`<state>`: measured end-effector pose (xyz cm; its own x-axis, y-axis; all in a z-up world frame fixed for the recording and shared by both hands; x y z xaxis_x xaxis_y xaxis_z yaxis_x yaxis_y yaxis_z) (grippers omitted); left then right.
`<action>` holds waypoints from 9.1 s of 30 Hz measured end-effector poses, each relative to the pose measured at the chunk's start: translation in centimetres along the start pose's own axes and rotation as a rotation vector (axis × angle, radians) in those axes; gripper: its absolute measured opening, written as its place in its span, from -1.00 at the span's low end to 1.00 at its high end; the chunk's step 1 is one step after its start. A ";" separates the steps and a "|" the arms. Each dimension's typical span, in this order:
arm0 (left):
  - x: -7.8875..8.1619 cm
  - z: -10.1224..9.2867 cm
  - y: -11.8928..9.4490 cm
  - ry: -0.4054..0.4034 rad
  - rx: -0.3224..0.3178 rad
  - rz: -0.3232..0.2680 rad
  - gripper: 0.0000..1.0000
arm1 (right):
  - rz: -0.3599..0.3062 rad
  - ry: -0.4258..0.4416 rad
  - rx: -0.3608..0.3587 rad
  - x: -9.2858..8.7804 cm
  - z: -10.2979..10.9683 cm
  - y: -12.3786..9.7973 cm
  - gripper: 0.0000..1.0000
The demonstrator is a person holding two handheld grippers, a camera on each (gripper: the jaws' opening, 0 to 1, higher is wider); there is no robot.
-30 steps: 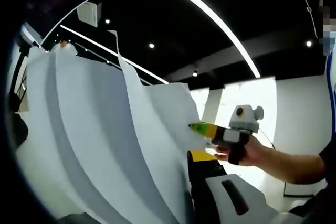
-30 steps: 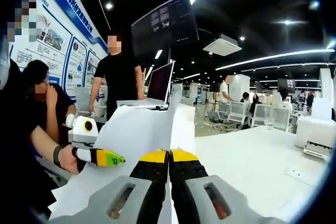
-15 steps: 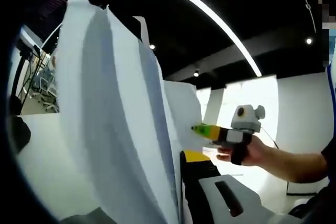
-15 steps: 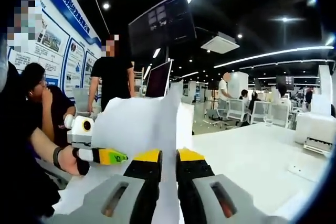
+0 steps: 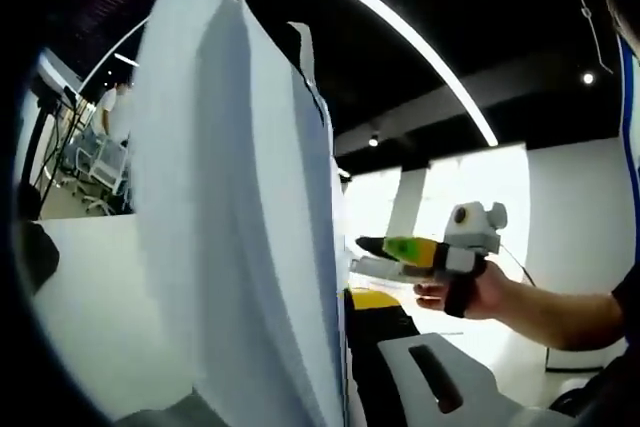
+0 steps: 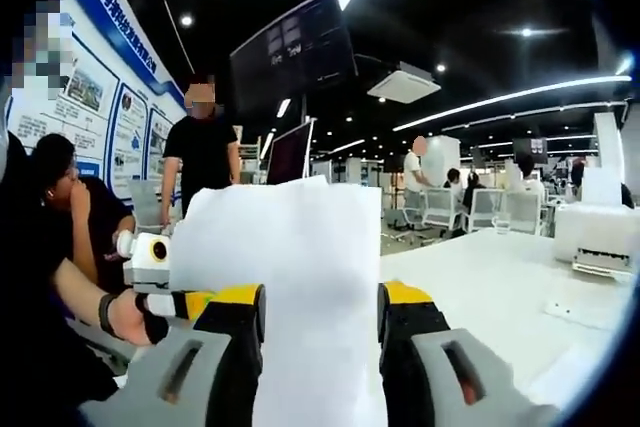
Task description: Organize the stack of printing papers by aligning and flattening the scattered papers on the table
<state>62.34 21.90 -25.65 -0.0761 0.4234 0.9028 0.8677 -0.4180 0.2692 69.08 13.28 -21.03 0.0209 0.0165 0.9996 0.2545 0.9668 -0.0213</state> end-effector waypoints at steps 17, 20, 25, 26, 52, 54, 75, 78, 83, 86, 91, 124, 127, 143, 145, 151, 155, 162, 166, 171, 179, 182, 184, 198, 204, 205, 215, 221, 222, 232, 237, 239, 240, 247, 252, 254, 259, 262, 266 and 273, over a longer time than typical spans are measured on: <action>0.0 0.1 0.0 0.001 0.003 0.002 -0.88 | -0.040 0.044 -0.043 0.6 -1.2 -0.4 0.37; 0.0 0.1 0.0 0.002 0.003 0.003 -0.88 | -0.045 0.049 -0.045 0.7 -1.1 -0.4 0.46; 0.0 0.1 0.0 0.002 0.004 0.003 -0.88 | -0.067 0.063 -0.040 1.5 -0.6 -0.8 0.63; 0.0 0.1 0.0 0.001 0.003 0.002 -0.88 | -0.070 0.064 -0.037 1.6 -0.5 -0.9 0.65; 0.0 0.3 0.1 -0.008 0.006 0.001 -0.88 | -0.048 0.005 -0.192 5.9 -1.4 -14.2 0.79; 0.0 0.2 0.0 -0.007 0.004 0.001 -0.88 | -0.050 0.002 -0.211 5.9 -1.7 -15.3 0.79; -0.1 -0.3 0.1 0.007 0.008 0.008 -0.88 | -0.178 -0.006 -0.339 12.0 -0.3 -23.9 0.79; -0.1 -0.3 0.2 0.008 0.008 0.009 -0.88 | -0.181 -0.008 -0.344 12.1 -0.1 -24.1 0.79; -0.3 -0.4 0.2 0.020 0.009 0.019 -0.88 | -0.143 -0.078 -0.429 13.0 -0.3 -27.1 0.79; -0.3 -0.3 0.2 0.021 0.011 0.018 -0.88 | -0.161 -0.055 -0.463 13.6 -0.7 -28.4 0.78; -0.2 -0.2 0.2 0.022 0.013 0.017 -0.88 | -0.184 0.032 -0.484 12.9 -0.5 -29.2 0.76; -0.3 -0.2 0.1 0.026 0.010 0.018 -0.88 | 0.068 0.083 -0.644 0.5 -0.8 -33.7 0.71; -0.3 -0.2 0.1 0.026 0.009 0.018 -0.88 | 0.083 0.089 -0.655 0.1 -0.9 -34.6 0.71; -0.5 -0.4 0.1 0.041 0.009 0.028 -0.87 | 0.186 0.050 -0.726 0.4 -6.4 -38.3 0.74; -0.4 -0.4 0.1 0.038 0.011 0.025 -0.87 | 0.190 0.063 -0.725 -0.1 -7.4 -38.1 0.73; -0.4 -0.3 0.2 0.045 0.017 0.027 -0.87 | 0.241 0.081 -0.704 -2.9 -9.9 -36.4 0.73; -0.5 -0.3 0.2 0.051 0.019 0.030 -0.87 | 0.268 0.092 -0.689 -4.8 -11.4 -35.1 0.72; -0.5 -0.4 0.2 0.057 0.016 0.033 -0.87 | 0.271 0.128 -0.672 -7.2 -13.0 -33.3 0.72; -0.5 -0.3 0.2 0.055 0.015 0.032 -0.87 | 0.252 0.154 -0.671 -7.7 -13.8 -32.7 0.72; -0.5 -0.4 0.2 0.057 0.012 0.034 -0.87 | 0.209 0.171 -0.669 -8.6 -15.0 -31.9 0.74; -0.5 -0.3 0.1 0.056 0.010 0.033 -0.87 | 0.124 0.161 -0.733 -9.4 -17.2 -31.6 0.78; -0.5 -0.3 0.1 0.057 0.011 0.032 -0.87 | 0.074 0.182 -0.757 -9.7 -17.6 -31.9 0.79; -0.6 -0.3 0.2 0.060 0.010 0.037 -0.87 | 0.061 0.170 -0.776 -9.5 -17.8 -32.1 0.78; -0.6 0.0 0.2 0.064 0.011 0.036 -0.87 | 0.051 0.200 -0.737 -10.1 -19.5 -32.2 0.72; -0.7 0.1 0.2 0.073 0.011 0.043 -0.87 | 0.110 0.184 -0.765 -10.9 -21.5 -32.4 0.75; -0.7 0.1 0.2 0.075 0.010 0.044 -0.87 | 0.120 0.187 -0.768 -11.1 -21.8 -32.4 0.75; -0.7 0.3 0.3 0.073 0.010 0.043 -0.87 | 0.252 0.182 -0.769 -13.0 -22.0 -31.5 0.79; -0.8 0.2 0.3 0.074 0.009 0.046 -0.87 | 0.257 0.201 -0.771 -13.1 -22.5 -31.6 0.79; -0.8 0.2 0.3 0.074 0.009 0.047 -0.87 | 0.244 0.207 -0.778 -12.9 -22.7 -31.8 0.79; -0.9 0.1 0.3 0.075 0.005 0.054 -0.87 | 0.239 0.219 -0.812 -13.1 -23.3 -32.4 0.79; -0.8 0.0 0.2 0.067 0.006 0.050 -0.87 | 0.275 0.235 -0.812 -13.8 -24.7 -32.8 0.78; -0.9 0.0 0.2 0.067 0.006 0.050 -0.87 | 0.281 0.214 -0.814 -13.7 -24.9 -32.9 0.77; -0.9 0.0 0.3 0.067 0.005 0.051 -0.87 | 0.282 0.213 -0.815 -13.7 -25.0 -33.0 0.77; -0.9 -0.2 0.3 0.066 0.001 0.051 -0.87 | 0.310 0.179 -0.814 -13.8 -23.7 -33.1 0.72; -0.8 -0.3 0.3 0.064 0.000 0.049 -0.87 | 0.310 0.173 -0.805 -13.8 -23.7 -33.1 0.67; -0.8 -0.3 0.3 0.064 0.001 0.048 -0.87 | 0.309 0.172 -0.804 -13.8 -23.4 -33.0 0.67; -0.8 -0.3 0.3 0.068 0.003 0.048 -0.87 | 0.309 0.170 -0.804 -13.8 -22.8 -32.7 0.65; -0.9 -0.3 0.3 0.070 0.002 0.049 -0.87 | 0.308 0.159 -0.791 -13.7 -22.0 -32.3 0.56; -0.8 -0.3 0.3 0.066 0.002 0.047 -0.87 | 0.306 0.143 -0.772 -13.5 -20.8 -31.6 0.31; -0.7 -0.3 0.2 0.065 0.001 0.043 -0.87 | 0.304 0.137 -0.751 -13.4 -18.3 -30.4 0.04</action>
<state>62.46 21.27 -26.16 -0.0703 0.3517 0.9335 0.8713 -0.4340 0.2292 78.78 -20.99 -34.09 0.2988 0.1716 0.9388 0.7969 0.4963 -0.3444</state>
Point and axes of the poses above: the point that each gripper's makers call its tool centre point, and the gripper's own axes: y roughly forward along the fingers, z roughly to its left, x roughly out of its top, the point moved 2 cm from there along -y, roughly backward along the fingers, and after that the axes turned 4 degrees about x, right-handed, at the moved point
